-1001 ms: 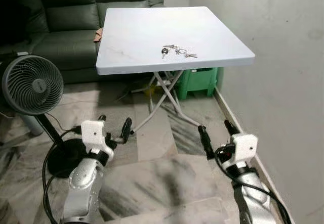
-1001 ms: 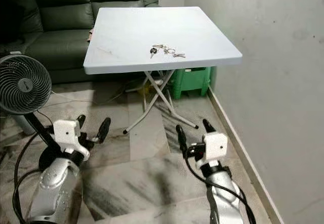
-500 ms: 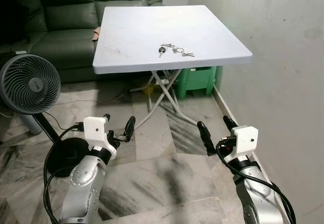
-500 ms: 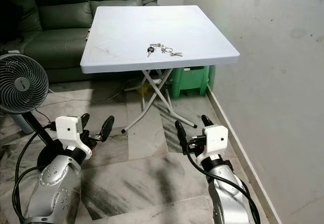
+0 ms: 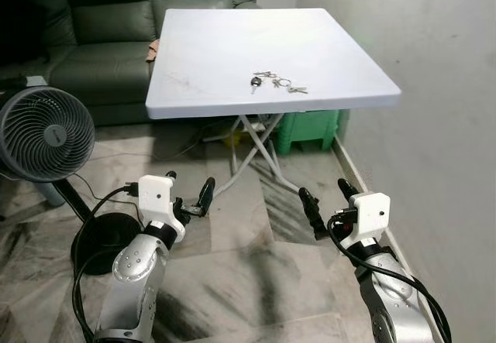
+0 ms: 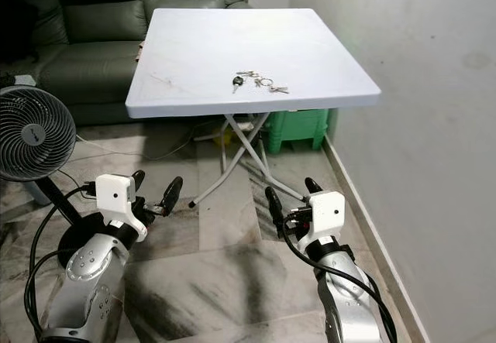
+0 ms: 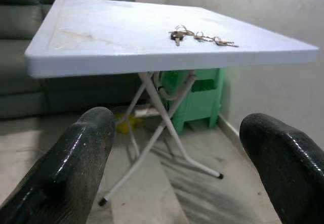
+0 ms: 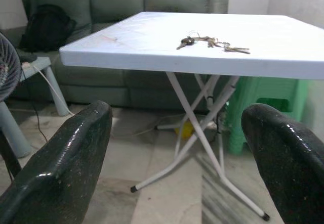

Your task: Hang keys on a hook

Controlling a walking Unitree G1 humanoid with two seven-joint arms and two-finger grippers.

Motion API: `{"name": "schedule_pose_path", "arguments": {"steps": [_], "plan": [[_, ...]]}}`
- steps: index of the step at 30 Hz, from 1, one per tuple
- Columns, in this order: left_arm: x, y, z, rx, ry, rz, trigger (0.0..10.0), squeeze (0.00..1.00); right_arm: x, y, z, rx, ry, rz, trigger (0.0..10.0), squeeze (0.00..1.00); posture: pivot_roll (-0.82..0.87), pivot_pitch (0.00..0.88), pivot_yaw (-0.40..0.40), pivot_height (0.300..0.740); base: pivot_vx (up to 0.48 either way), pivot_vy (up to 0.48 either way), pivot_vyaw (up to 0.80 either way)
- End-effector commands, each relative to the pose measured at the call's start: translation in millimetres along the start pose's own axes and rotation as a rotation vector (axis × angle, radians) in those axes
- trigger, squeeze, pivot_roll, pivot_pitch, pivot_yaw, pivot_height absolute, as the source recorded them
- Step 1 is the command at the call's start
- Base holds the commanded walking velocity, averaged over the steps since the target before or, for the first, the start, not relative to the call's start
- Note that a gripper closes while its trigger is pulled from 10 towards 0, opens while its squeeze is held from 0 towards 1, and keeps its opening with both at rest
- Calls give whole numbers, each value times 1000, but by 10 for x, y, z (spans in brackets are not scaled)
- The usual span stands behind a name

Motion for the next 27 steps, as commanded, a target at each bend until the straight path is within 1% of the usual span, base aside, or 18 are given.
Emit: {"name": "schedule_pose_path", "arguments": {"steps": [1, 5, 7, 8, 10, 12, 15, 17, 19, 20, 22, 25, 27], "plan": [[74, 22, 5, 4, 7, -16, 10000, 0, 60, -17, 32, 2, -17, -11, 10000, 0, -56, 0, 7, 740, 368, 0, 0], [93, 24, -11, 1, 6, -21, 10000, 0, 72, -24, 31, 2, -17, -9, 10000, 0, -56, 0, 4, 740, 368, 0, 0], [103, 27, -16, -1, 5, -23, 10000, 0, 81, -23, 33, -2, -52, -5, 10000, 0, -55, 0, 2, 740, 369, 0, 0], [107, 27, -17, -1, 5, -23, 10000, 0, 72, -22, 36, -1, -55, 4, 10000, 0, -55, 0, 2, 740, 364, 0, 0], [114, 25, -21, -1, 7, -24, 10000, 0, 54, -22, 34, 2, -31, 15, 10000, 0, -55, 0, 2, 740, 368, 0, 0], [119, 22, -27, -2, 6, -26, 10000, 0, 46, -19, 38, 0, -45, 16, 10000, 0, -53, 0, 0, 740, 368, 0, 800], [118, 20, -32, -3, 5, -25, 10000, 0, 32, -18, 36, -1, -35, 23, 10000, 0, -53, 0, 0, 740, 370, 0, 800], [124, 22, -29, -2, 7, -24, 10000, 0, 42, -17, 34, -1, -5, 15, 10000, 0, -50, 0, -3, 740, 368, 0, 0], [117, 17, -32, -2, 6, -19, 10000, 0, 48, -21, 59, 14, -3, 20, 10000, 0, -48, 0, -4, 740, 366, 0, 0], [115, 16, -33, -2, 5, -19, 10000, 0, 42, -19, 49, 3, -16, 27, 10000, 0, -48, 0, -4, 740, 364, 0, 0], [114, 14, -36, -3, 5, -19, 10000, 0, 10, -11, 38, -9, -107, 48, 10000, 0, -48, 0, -4, 740, 368, 0, 0], [113, 13, -41, -4, -1, -15, 10000, 0, 12, -12, 35, -7, -55, 44, 10000, 0, -46, 0, -7, 740, 368, 0, 681], [117, 14, -38, -2, 0, -15, 10000, 0, 8, -9, 45, -5, -57, 49, 10000, 0, -46, 0, -7, 740, 366, 0, 800]]}}
Point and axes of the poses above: a point about 5 cm out from each wrist's last joint towards the gripper, its own y axis pointing out of the wrist towards the gripper, its own z axis along the axis of the wrist's last joint, x = y × z, the point moved 5 cm from there along y, pointing out of the wrist towards the gripper, and after that the axes turned 12 degrees about -y, right-handed, at the moved point
